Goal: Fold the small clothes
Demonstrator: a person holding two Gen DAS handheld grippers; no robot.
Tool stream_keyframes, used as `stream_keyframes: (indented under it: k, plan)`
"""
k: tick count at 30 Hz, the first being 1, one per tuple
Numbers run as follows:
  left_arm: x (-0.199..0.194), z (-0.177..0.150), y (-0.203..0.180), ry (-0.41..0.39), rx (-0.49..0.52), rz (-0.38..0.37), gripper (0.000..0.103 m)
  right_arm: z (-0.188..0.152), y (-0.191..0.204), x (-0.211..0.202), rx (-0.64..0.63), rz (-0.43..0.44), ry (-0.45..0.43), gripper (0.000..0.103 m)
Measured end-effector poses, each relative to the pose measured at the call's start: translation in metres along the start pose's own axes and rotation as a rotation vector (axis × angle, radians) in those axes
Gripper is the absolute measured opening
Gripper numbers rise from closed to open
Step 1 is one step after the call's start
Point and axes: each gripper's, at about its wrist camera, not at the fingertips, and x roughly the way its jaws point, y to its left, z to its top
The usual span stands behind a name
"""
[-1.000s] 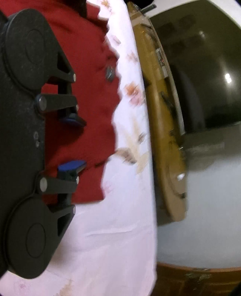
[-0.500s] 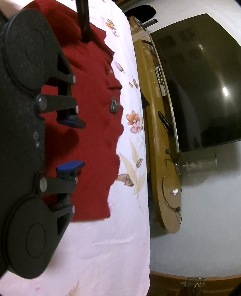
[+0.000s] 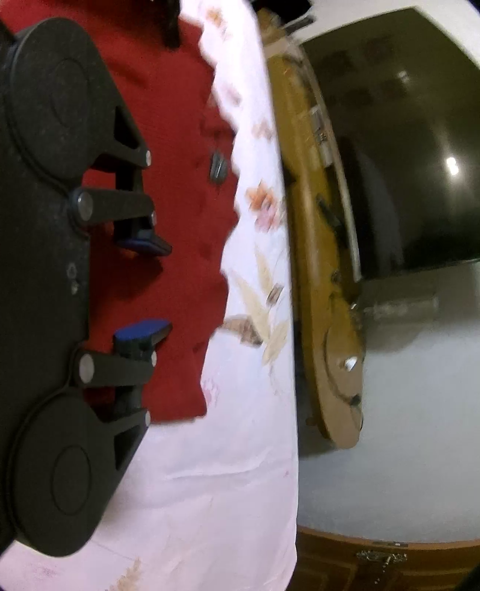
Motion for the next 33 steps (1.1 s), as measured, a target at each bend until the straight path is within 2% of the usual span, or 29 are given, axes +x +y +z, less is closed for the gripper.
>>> stream_keyframes:
  k: [5, 8, 10, 14, 17, 19, 21, 25, 27, 29, 30, 33]
  plan:
    - [-0.022, -0.028, -0.013, 0.007, 0.077, 0.034, 0.008, -0.020, 0.020, -0.030, -0.041, 0.042, -0.010, 0.039]
    - [-0.024, -0.033, -0.014, -0.011, 0.109, 0.057, 0.008, -0.035, 0.024, -0.021, -0.075, 0.001, 0.034, 0.041]
    - [-0.028, -0.029, -0.014, 0.008, 0.095, 0.066, 0.009, -0.036, 0.021, -0.020, -0.063, 0.002, 0.030, 0.041]
    - [-0.050, -0.033, -0.014, 0.018, 0.088, 0.050, 0.009, -0.031, 0.029, -0.043, -0.017, 0.015, 0.015, 0.043]
    - [-0.067, -0.049, -0.009, 0.033, 0.103, 0.029, 0.009, -0.047, 0.038, -0.062, -0.042, 0.012, 0.017, 0.046]
    - [-0.072, -0.061, -0.003, 0.063, 0.093, 0.024, 0.009, -0.061, 0.037, -0.064, -0.048, -0.009, 0.046, 0.046]
    - [-0.078, -0.075, 0.003, 0.051, 0.110, 0.025, 0.009, -0.074, 0.033, -0.064, -0.040, -0.037, 0.070, 0.046]
    - [-0.089, -0.075, 0.000, 0.068, 0.140, 0.041, 0.009, -0.075, 0.039, -0.068, -0.066, -0.097, 0.094, 0.045]
    - [-0.102, -0.076, -0.001, 0.064, 0.141, 0.016, 0.009, -0.071, 0.042, -0.085, -0.053, -0.089, 0.075, 0.049]
    - [-0.105, -0.080, -0.005, 0.071, 0.191, 0.036, 0.009, -0.073, 0.047, -0.098, -0.088, -0.116, 0.064, 0.056]
    - [-0.101, -0.083, -0.003, 0.094, 0.201, 0.040, 0.009, -0.076, 0.046, -0.097, -0.104, -0.132, 0.088, 0.056]
    - [-0.103, -0.084, 0.003, 0.096, 0.175, 0.034, 0.009, -0.087, 0.037, -0.089, -0.093, -0.159, 0.160, 0.054]
